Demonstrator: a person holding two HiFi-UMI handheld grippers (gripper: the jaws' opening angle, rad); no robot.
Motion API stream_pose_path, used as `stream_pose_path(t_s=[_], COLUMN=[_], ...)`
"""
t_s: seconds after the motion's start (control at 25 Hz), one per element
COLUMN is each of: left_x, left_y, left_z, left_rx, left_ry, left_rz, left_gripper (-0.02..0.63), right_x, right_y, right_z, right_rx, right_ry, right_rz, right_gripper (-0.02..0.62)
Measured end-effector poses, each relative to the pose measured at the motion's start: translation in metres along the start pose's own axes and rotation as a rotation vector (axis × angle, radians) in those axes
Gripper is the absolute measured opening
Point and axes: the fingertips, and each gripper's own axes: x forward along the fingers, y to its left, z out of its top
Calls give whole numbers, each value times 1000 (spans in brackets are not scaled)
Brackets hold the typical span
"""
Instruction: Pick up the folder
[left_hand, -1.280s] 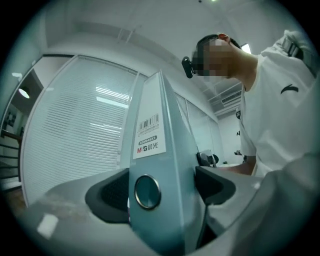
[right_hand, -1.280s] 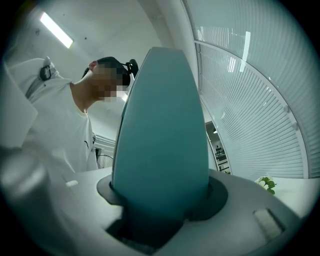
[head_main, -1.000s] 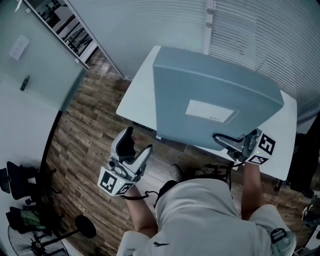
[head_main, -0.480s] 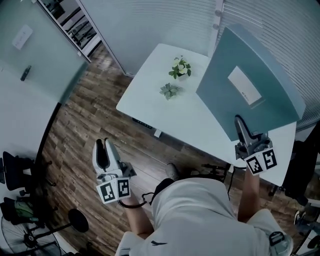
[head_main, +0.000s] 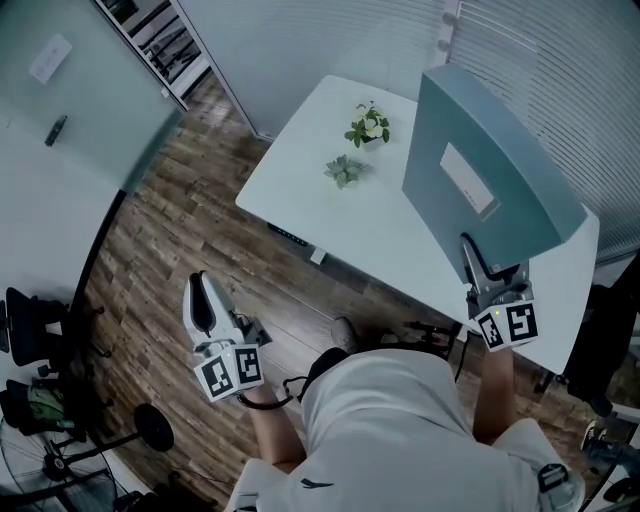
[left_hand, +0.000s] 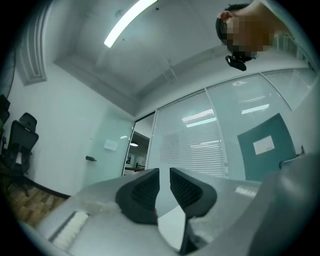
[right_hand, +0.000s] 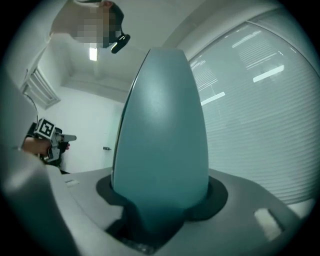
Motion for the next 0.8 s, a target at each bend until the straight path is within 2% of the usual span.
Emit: stream_pose_path(t_s=[0.16,0.4,0.56,0.8], left_x=[-3,-4,-5,-4], left_y=[-17,-54,-65,-67], left_z=[6,-4,-9,-12], left_rx=[161,289,302,291], left_ry=[-13,8,18,26], left_rz=[-12,-115,-146,-151], left_gripper=[12,6,6,6], right_x=[5,11,9,9], right_y=[2,-6,-8,-11], right_z=[-1,-2,-3,-6], right_rx=[-30,-6,12,40], right_ry=[18,11,3,0], right_rz=[-17,-56,-56,-55], right_gripper=[279,279,279,279])
